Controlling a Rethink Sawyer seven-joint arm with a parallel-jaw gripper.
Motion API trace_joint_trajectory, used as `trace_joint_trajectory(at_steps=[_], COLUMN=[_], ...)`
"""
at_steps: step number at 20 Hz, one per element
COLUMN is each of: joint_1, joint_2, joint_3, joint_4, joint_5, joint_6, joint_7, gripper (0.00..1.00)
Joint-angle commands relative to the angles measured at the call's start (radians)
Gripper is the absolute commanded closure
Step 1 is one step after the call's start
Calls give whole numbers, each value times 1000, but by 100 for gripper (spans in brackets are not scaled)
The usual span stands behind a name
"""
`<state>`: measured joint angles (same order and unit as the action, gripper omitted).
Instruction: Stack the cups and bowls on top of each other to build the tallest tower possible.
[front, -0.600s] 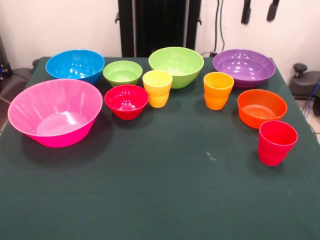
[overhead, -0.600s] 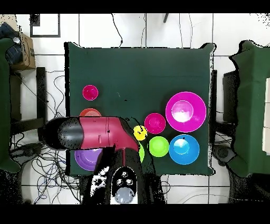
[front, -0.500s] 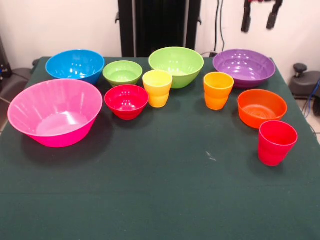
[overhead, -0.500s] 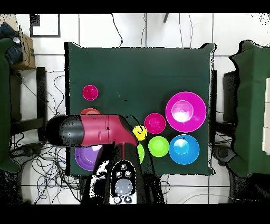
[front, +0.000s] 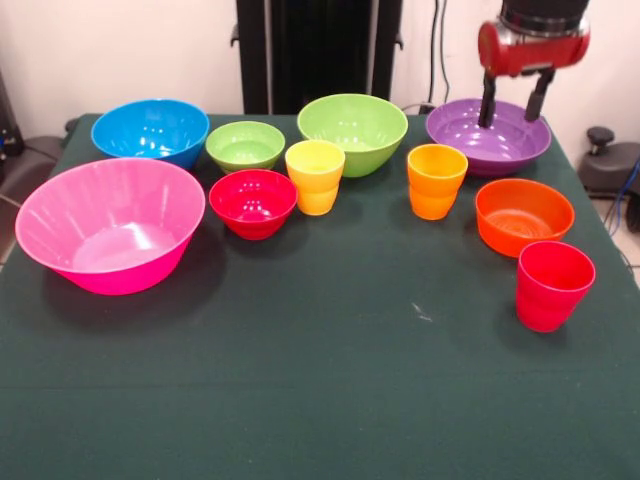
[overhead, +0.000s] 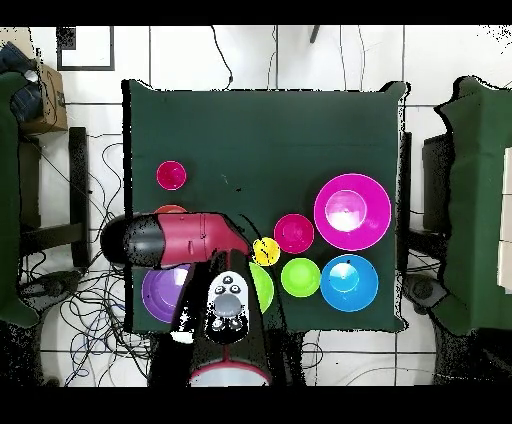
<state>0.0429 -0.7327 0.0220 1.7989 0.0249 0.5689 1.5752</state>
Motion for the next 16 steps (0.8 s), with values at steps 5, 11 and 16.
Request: trace_joint_trajectory(at_steps=[5,11,16], joint_1=[3,16,8], joint_2=[85,97,90], joint_3=[33,36,38], joint_4=[-27,-45,-42], joint_5=[-27,-13,-14], joint_6=[-118,-119,-107], joint_7=[136,146,134], gripper=[0,0,0])
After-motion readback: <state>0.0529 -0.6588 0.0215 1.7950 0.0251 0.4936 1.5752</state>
